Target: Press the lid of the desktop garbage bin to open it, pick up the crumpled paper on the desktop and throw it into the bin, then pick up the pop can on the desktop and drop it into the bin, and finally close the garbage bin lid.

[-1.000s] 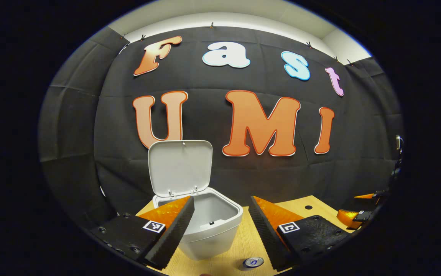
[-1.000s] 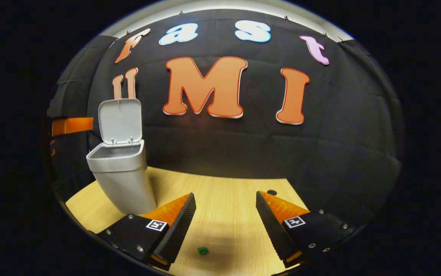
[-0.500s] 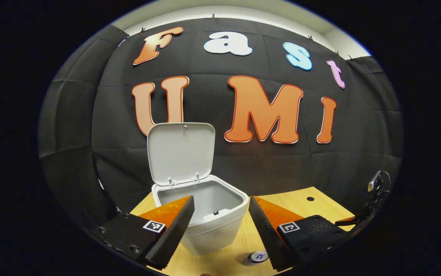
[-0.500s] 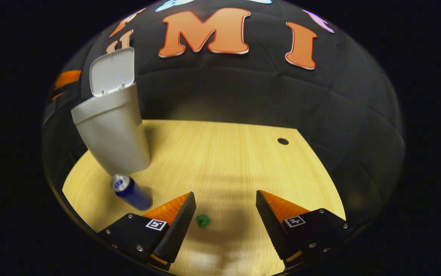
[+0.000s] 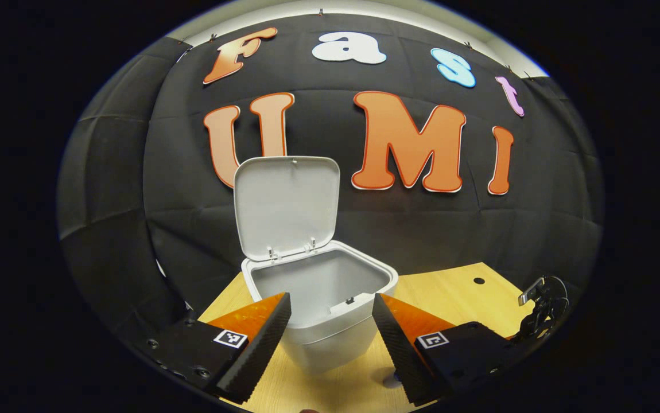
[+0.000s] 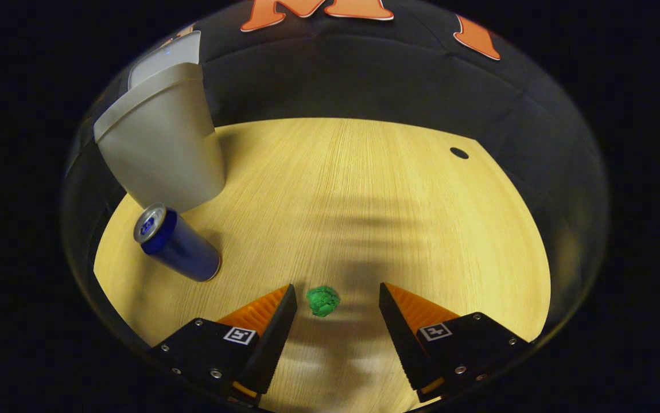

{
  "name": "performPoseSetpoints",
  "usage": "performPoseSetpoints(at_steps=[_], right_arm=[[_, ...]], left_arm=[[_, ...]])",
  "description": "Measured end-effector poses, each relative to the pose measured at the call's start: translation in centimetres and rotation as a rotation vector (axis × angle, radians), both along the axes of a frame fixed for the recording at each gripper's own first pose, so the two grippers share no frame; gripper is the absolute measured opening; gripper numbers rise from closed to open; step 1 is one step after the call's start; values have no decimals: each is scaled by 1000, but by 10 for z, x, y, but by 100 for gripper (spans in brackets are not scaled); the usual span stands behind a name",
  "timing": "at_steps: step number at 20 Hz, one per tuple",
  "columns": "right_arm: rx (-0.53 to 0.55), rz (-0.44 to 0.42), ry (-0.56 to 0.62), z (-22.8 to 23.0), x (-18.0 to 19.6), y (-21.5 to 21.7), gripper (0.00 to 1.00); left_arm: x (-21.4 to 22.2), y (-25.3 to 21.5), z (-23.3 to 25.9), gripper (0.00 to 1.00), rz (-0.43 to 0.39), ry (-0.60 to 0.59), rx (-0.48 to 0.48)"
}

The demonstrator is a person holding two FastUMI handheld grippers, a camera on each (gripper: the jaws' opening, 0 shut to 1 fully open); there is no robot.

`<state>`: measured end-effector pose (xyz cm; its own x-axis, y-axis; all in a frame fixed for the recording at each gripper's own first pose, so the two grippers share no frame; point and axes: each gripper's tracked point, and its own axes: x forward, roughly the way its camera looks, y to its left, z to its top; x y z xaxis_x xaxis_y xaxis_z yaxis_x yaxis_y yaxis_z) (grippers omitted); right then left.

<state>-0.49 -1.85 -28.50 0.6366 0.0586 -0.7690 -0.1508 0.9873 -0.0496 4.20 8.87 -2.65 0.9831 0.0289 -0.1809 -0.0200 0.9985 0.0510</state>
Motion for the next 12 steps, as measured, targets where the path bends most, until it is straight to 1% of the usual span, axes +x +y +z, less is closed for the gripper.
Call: performPoseSetpoints(at_steps=[3, 5, 7, 8, 9, 10, 11, 12], right_arm=[[-4, 20, 61, -4, -6, -3, 83], [-9, 29, 69, -5, -6, -4, 81], [-13, 25, 100, -7, -8, -9, 75], [-14, 23, 113, -8, -8, -12, 61], [-16, 23, 128, -7, -8, -14, 68], [-19, 22, 129, -4, -7, -16, 54], [-16, 28, 121, 1, -4, -17, 60], [-9, 34, 127, 4, -1, -17, 55]], left_arm=[[2, 12, -10, 91, 19, 24, -13], [2, 16, -16, 92, 25, 38, -22], [4, 22, -21, 92, 32, 50, -21], [5, 25, -23, 92, 35, 54, -21], [4, 27, -25, 89, 38, 61, -23], [5, 30, -26, 89, 39, 65, -25], [5, 31, -27, 92, 41, 68, -25], [6, 33, -29, 92, 46, 71, -25]])
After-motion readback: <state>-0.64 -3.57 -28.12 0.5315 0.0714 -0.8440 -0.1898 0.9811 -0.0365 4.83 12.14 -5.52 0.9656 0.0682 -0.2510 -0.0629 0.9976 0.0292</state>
